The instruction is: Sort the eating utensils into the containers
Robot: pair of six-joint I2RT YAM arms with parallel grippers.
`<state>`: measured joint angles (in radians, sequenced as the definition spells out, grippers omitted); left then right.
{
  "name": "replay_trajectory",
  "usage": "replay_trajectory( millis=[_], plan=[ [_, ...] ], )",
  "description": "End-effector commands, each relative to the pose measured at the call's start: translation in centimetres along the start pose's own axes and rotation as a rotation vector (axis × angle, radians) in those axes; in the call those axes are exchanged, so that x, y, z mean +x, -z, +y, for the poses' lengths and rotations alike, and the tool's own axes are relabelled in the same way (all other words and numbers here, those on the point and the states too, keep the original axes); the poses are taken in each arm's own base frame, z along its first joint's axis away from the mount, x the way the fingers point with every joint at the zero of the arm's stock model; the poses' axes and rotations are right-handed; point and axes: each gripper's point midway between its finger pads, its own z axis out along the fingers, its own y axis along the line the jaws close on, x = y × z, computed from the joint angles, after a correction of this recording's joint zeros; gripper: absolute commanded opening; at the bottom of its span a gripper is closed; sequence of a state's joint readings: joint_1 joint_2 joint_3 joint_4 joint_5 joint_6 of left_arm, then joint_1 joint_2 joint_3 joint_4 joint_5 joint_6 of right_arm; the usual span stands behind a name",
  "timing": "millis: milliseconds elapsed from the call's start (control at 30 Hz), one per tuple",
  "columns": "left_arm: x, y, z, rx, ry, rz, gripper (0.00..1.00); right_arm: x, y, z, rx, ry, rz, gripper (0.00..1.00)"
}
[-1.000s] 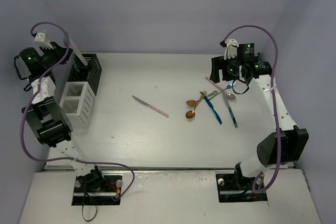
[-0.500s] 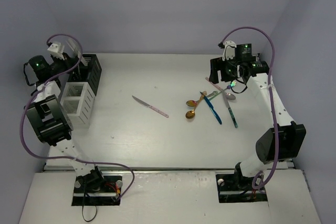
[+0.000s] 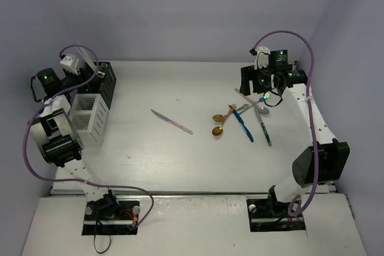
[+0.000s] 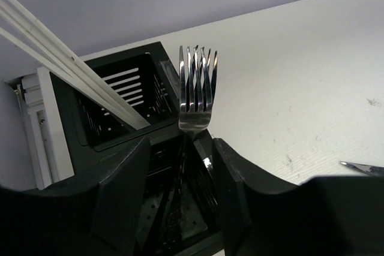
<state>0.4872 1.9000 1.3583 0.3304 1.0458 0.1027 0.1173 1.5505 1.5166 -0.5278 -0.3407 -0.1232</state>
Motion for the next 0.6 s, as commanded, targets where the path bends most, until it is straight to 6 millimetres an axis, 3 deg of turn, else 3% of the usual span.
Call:
replay_trajectory(
  millis=[0,167,267,333,467,567],
  plan=[
    [-11.7,2.5,-2.6,0.023,-0.209,-0.163,0.46,-1.0,1.2,-1.2,0.068,0.03,-0.051,0.68],
    [-16.0,4.7,-5.1,0.007,-0.236,-0.214,0.46,0.9,1.1,-2.6,0.143,0.05,-0.005,0.64],
    [-16.8,6.1,-7.0,-0.01,-0.22,-0.176,0.46,2.2,0.9,-3.8,0.192,0.062,0.035,0.61],
    [-15.3,6.0,-8.6,-0.001,-0.242,-0.074,0.46,3.0,0.5,-4.5,0.205,0.063,0.068,0.6],
    [-9.3,6.6,-13.5,0.065,-0.276,0.192,0.48,4.9,-0.9,-5.6,0.214,0.06,0.152,0.56],
    [-7.9,7.5,-15.8,0.09,-0.247,0.212,0.5,6.1,-1.9,-6.4,0.228,0.062,0.209,0.51]
  ],
)
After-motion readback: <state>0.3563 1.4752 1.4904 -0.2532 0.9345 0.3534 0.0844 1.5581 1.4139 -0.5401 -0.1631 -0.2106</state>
